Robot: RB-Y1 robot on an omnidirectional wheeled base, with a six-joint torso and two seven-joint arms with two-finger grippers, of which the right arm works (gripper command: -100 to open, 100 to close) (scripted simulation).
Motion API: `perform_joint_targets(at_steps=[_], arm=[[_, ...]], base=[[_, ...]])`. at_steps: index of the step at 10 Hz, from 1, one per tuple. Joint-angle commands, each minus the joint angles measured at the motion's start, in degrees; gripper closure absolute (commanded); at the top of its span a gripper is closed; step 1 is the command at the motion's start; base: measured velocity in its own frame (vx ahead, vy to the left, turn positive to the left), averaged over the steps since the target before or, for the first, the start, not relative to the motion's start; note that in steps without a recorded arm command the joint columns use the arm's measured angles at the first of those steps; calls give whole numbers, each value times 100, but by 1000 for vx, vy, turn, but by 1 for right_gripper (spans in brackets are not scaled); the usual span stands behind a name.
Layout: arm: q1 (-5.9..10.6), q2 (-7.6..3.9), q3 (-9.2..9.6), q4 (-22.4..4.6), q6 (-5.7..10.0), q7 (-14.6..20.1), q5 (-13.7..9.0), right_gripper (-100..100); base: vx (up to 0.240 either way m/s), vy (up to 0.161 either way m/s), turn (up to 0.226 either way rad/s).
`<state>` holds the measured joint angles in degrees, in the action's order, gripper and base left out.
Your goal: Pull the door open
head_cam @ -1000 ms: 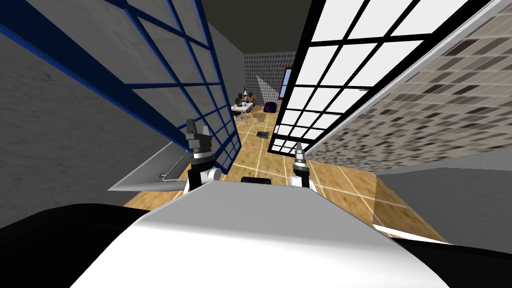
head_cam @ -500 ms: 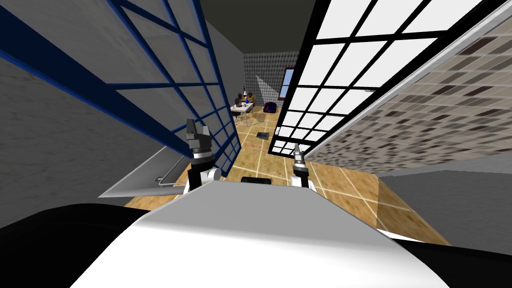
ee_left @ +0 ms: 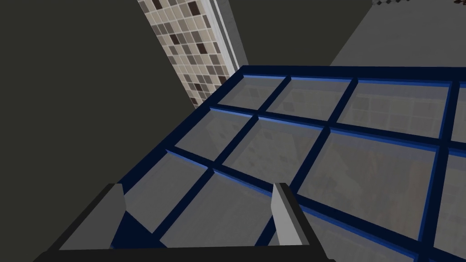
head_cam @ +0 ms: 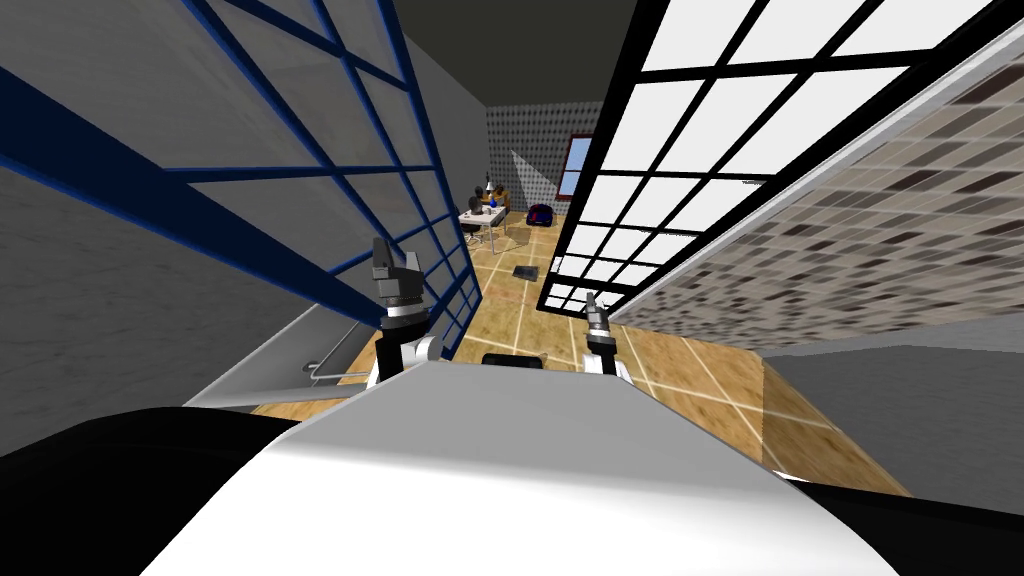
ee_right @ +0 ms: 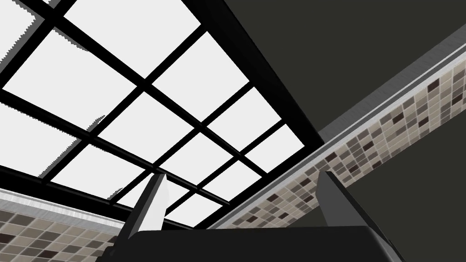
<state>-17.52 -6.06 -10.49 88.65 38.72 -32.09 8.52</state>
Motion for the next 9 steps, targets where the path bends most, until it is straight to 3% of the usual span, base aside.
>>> perform_joint_targets(at_steps=[1, 9], arm=[[84, -15, -69, -262, 88, -182, 73, -100], [427, -107, -397, -1364, 411, -967, 414, -100]], base=[[89, 20, -11], [98, 22, -9]])
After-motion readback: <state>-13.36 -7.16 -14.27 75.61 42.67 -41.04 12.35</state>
